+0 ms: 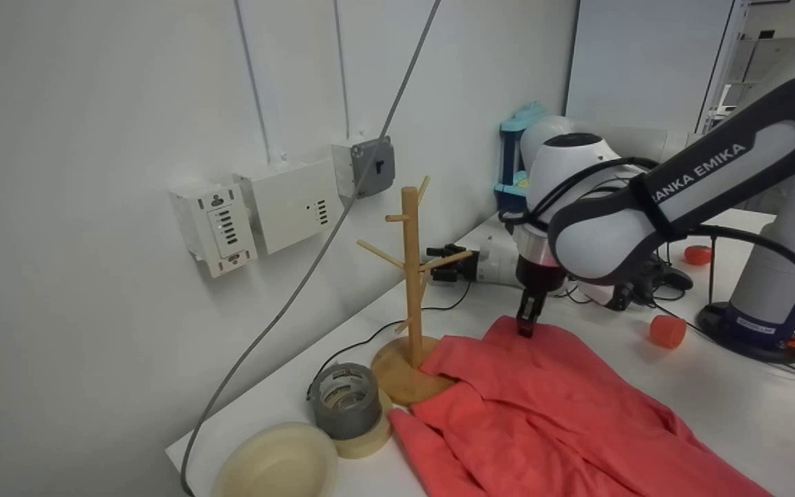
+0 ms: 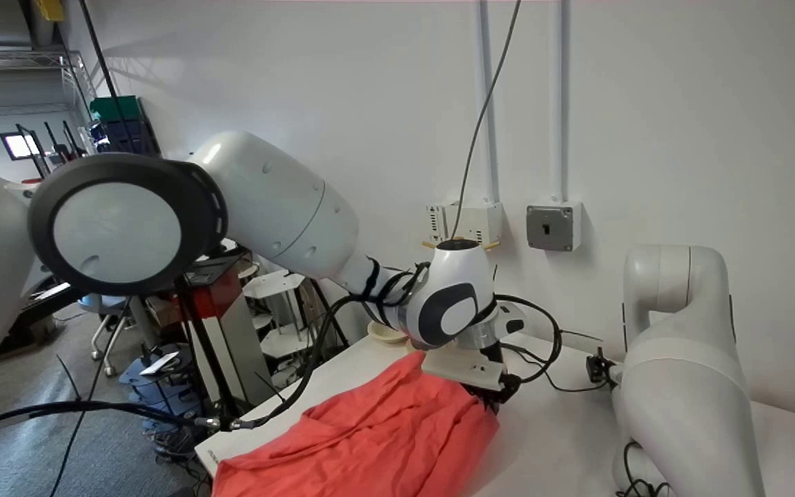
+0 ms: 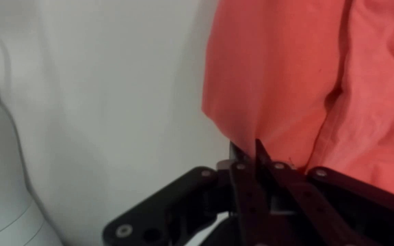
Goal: Fold the sweatshirt down the middle and move it forward
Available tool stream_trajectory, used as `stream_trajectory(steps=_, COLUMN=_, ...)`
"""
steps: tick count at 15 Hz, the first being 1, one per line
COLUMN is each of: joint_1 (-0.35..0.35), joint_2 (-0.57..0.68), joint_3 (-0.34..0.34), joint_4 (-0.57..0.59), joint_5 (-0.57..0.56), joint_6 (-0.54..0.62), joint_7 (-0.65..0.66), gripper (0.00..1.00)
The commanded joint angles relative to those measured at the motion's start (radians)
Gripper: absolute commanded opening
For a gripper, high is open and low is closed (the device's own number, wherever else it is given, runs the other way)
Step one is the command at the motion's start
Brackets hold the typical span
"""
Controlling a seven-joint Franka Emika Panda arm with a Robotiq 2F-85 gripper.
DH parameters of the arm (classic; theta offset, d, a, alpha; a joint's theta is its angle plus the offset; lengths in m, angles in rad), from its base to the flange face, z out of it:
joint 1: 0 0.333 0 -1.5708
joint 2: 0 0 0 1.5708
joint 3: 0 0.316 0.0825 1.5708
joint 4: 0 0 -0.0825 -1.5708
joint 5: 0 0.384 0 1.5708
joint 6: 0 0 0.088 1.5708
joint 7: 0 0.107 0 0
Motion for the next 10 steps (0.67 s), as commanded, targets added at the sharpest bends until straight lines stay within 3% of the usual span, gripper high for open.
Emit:
stream_trajectory(steps=1, joint_1=0.023, joint_2=-0.092, joint_3=-0.018, joint_4=-0.083, joint_5=-0.051, joint_6=0.055, joint_7=0.013, gripper=0.02)
stream_trajectory(steps=10, joint_1=0.083, joint_2=-0.331, joint_3=-0.019, joint_4=-0.377, joint_5=-0.17, joint_6=0.138, joint_7=0.013, gripper=0.02)
